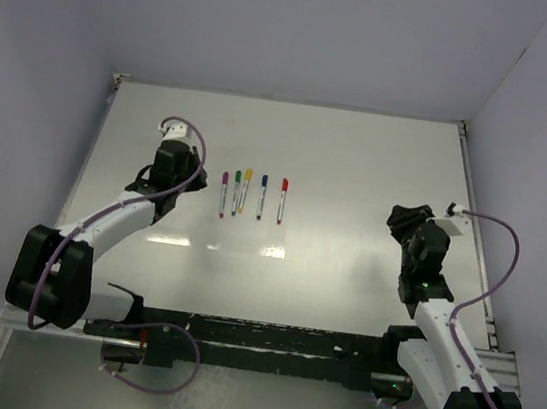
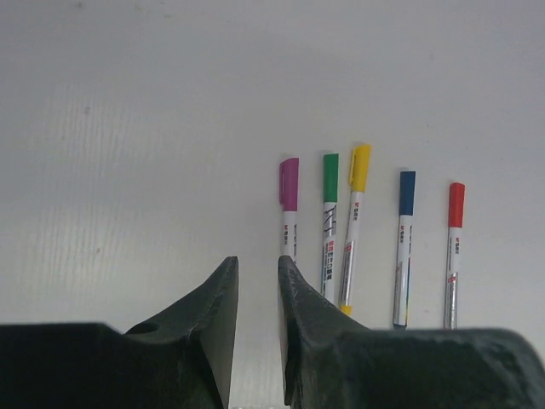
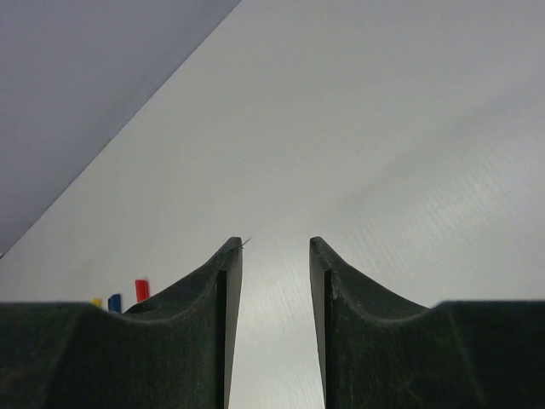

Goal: Insert the pens into the pen caps

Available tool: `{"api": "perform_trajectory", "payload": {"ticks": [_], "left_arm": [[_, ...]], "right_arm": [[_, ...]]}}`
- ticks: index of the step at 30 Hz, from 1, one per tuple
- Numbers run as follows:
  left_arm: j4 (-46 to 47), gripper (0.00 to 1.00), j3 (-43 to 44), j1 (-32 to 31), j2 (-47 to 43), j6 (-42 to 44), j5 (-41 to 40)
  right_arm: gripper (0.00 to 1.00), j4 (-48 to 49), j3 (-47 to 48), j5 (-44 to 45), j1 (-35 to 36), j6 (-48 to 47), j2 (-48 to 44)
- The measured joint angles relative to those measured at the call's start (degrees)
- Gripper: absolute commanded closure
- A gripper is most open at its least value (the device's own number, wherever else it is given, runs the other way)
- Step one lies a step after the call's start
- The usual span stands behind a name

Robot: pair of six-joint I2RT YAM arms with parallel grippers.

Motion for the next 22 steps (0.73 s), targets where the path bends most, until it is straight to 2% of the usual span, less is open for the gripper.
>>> {"api": "perform_trajectory", "payload": {"ticks": [3,9,14,18,22], "left_arm": [[-0.28,0.63,-1.16,-0.37,-3.28,0.04,-3.85],[0.81,0.61,-2.84,-0.61,-6.60,0.28,-9.38],[0.79,0.62,-4.90,-0.61,-6.58,0.26,-10.38],[0.92,0.69,-5.01,-0.61,-6.25,0.24,-10.40],[1.81,0.67,-5.31,-0.61,-5.99,0.52,-9.92]], "right_arm": [[0.61,-0.39,-0.94,-1.97,-0.31,0.42,-0.04],[0.60,-1.25,-1.46,-2.49,-0.35,0.28,-1.99],[0.60,-1.57,-1.77,-2.69,-0.35,0.11,-3.15],[0.60,-2.05,-1.86,-2.86,-0.35,0.04,-3.23],[0.60,-2.58,-1.88,-2.86,-0.35,-0.04,-3.23]]}}
